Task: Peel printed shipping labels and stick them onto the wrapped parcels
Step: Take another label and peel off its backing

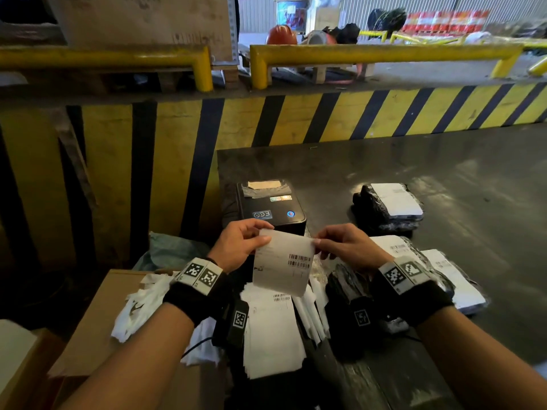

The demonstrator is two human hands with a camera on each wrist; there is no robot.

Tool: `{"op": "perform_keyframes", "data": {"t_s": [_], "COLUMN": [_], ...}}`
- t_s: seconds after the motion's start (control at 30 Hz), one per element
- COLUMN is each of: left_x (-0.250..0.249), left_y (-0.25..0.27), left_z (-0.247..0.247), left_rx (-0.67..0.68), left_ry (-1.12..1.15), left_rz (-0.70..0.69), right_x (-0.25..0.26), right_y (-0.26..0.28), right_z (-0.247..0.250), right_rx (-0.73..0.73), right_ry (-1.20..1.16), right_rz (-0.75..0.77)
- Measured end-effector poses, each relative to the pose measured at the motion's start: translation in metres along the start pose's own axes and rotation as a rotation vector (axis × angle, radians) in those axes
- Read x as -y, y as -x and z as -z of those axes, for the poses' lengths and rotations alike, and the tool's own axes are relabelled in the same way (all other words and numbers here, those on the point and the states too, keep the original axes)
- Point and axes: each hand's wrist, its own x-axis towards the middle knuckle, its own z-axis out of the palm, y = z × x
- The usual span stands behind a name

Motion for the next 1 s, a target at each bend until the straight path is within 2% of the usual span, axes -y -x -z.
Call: {"op": "perform_keyframes", "data": {"t_s": [0.33,0.5,0.63,0.73,0.8,1.0], "left_x": [-0.017,-0.019,-0.018,-0.015,-0.018,-0.029], "left_y": [-0.011,-0.015,-0.017,-0.018,-0.016,-0.009], "left_z": [0.0,-0.005,-0.009,-0.017,-0.024,-0.046], "left_rx": [0.046,0.052,0.031,-0.116,-0.192,-0.054], "left_ry": [-0.029,-0.067,-0.127,-0.332,-0.392,-0.207], "left_rz": [-0.053,-0.059,-0.054,-0.092,-0.141,-0.178], "right_x": [0.016,0.017,0.015,0.015,0.014,0.016], "right_y": [-0.001,0.003,0.009,0.012,0.009,0.003], "right_z": [0.026,0.028,0.023,0.012,0.002,-0.018], "right_rx": [0.11,0.128,0.066,-0.06,-0.158,-0.285], "right_ry": [0.112,0.095,-0.014,-0.145,-0.213,-0.273], "right_rz": [0.004,0.022,0.05,0.088,0.107,0.115]}}
